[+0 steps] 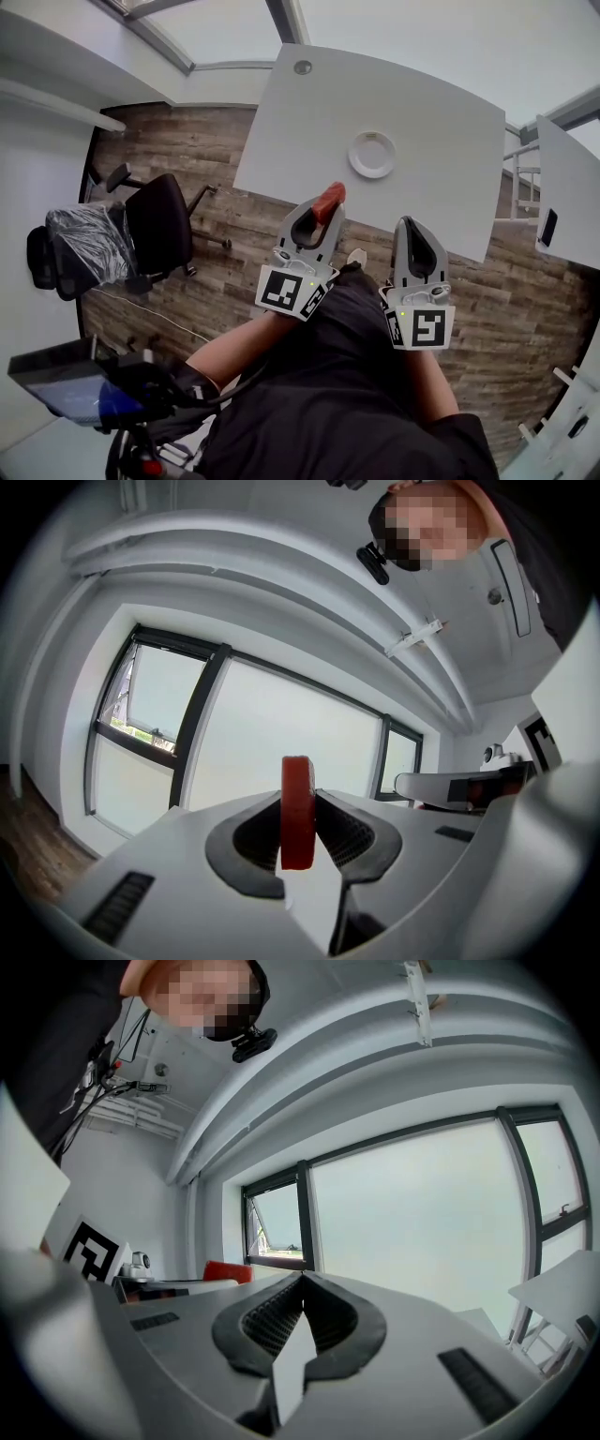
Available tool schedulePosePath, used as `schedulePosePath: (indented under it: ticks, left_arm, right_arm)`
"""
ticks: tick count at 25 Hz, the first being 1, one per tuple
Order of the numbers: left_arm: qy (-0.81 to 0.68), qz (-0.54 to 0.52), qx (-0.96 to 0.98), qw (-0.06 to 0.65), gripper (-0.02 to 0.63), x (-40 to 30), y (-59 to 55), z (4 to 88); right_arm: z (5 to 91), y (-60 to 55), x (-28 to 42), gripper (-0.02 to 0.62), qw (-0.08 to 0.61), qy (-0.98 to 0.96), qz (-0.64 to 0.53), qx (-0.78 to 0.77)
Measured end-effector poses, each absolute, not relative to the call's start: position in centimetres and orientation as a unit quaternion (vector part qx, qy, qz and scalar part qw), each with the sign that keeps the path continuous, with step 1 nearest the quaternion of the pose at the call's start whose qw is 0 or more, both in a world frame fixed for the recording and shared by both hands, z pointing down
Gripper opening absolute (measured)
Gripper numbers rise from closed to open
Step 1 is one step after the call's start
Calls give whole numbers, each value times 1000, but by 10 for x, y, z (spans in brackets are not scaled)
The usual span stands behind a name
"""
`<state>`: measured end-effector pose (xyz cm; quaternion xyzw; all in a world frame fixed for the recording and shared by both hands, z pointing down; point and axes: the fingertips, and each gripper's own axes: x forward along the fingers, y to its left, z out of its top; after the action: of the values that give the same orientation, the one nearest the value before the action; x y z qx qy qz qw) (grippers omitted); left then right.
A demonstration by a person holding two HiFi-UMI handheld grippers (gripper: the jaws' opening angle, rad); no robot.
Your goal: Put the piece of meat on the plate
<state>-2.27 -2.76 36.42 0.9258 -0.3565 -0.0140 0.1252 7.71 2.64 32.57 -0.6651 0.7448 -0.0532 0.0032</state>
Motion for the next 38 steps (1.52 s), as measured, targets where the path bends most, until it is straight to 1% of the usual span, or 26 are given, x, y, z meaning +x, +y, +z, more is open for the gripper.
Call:
schedulePosePath:
  ticks: [7, 16, 21, 25, 30, 38]
  left_arm:
    - [-366, -11, 922, 124, 97, 4, -39, 378]
    - [-377, -6, 920, 107, 97, 9, -48, 384]
    - [-372, 6, 923, 102, 97, 28, -58, 397]
    - [-362, 16, 925, 112, 97, 47, -63, 409]
    - [-347, 25, 931, 106, 97, 55, -61, 411]
    - [-345, 25, 930, 121, 97, 61, -66, 418]
  right_arm:
    - [333, 9, 101, 6, 8, 753, -52, -655]
    - [330, -2, 90, 6, -3, 771, -39, -635]
    - [336, -12, 103, 6, -4, 773, -40, -633]
    - [343, -15, 119, 6, -10, 768, -45, -639]
    - [348, -14, 121, 6, -14, 769, -59, -636]
    - [348, -16, 123, 6, -16, 768, -57, -638]
